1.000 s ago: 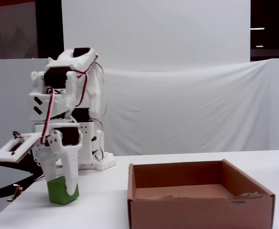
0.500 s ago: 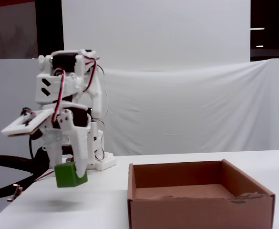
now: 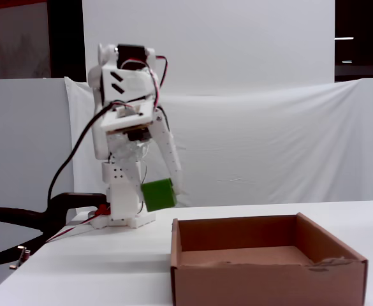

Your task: Grasp a green cube and put it in a box.

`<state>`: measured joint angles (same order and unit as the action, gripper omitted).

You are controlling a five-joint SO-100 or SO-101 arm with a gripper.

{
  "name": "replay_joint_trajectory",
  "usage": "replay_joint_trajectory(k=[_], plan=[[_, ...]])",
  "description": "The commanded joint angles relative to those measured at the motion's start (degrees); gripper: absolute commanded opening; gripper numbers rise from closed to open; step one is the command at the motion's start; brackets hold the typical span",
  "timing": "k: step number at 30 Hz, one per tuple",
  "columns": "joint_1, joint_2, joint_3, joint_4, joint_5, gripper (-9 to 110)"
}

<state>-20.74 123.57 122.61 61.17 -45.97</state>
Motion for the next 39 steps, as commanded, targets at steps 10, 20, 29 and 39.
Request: replay_joint_trajectory(k=[10, 20, 29, 39], plan=[[-13.18, -5.19, -8.61, -2.90, 3.52, 17], [-12.92, -16.35, -8.79, -10.37, 3.52, 17], [-15.29, -22.15, -6.50, -13.18, 4.13, 17], [-16.26, -27.86, -5.45, -16.17, 4.31, 17]])
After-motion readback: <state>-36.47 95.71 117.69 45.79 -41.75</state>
